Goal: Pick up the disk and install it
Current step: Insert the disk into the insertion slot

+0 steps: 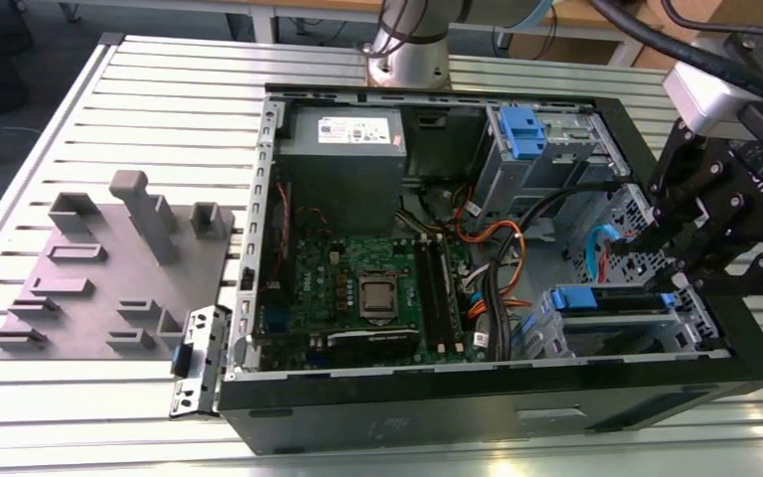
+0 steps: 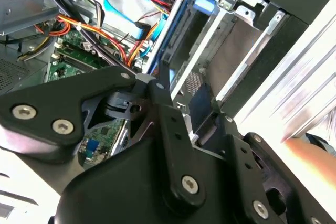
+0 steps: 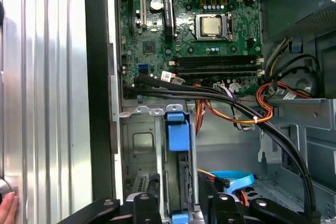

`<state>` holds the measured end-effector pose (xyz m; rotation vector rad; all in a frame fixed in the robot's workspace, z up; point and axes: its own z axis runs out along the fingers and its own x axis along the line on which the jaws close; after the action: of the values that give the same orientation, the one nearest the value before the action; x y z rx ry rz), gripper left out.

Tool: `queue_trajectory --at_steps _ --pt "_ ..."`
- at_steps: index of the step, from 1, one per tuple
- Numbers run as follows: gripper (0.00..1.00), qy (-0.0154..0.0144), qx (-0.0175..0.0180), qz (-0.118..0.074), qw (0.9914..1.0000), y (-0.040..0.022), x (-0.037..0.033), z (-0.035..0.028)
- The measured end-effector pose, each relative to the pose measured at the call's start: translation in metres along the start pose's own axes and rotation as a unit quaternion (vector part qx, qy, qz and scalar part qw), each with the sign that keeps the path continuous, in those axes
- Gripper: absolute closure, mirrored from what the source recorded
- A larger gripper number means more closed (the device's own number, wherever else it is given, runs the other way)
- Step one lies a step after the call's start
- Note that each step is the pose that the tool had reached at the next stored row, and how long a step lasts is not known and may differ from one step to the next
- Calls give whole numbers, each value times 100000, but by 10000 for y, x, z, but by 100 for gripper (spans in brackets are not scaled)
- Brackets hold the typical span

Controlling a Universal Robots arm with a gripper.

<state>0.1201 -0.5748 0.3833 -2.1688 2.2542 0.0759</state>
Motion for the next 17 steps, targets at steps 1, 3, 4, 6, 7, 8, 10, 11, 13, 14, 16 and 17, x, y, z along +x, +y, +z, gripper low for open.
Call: queue_trajectory --at_steps 1,3,4,6,7,8,10,11,13,14,16,17 --pt "58 -6 6 -2 100000 0 0 0" --pt "58 -8 4 -1 100000 0 0 0" --pt "58 -14 6 -1 100000 0 -1 0" --pt "58 -48 169 -6 100000 4 -2 5" --pt "58 -45 352 -15 99999 7 -6 10" --pt "58 -57 502 -23 99999 8 -12 17" --pt "58 -78 664 -40 99998 8 -34 32" --pt "58 -75 673 -42 99998 8 -43 37" --pt "58 -75 680 -28 99998 7 -57 51" --pt "58 -62 680 -27 99998 6 -66 61" --pt "58 -33 680 -43 99998 -1 -84 81" --pt "58 -13 681 -40 99998 -6 -90 92"
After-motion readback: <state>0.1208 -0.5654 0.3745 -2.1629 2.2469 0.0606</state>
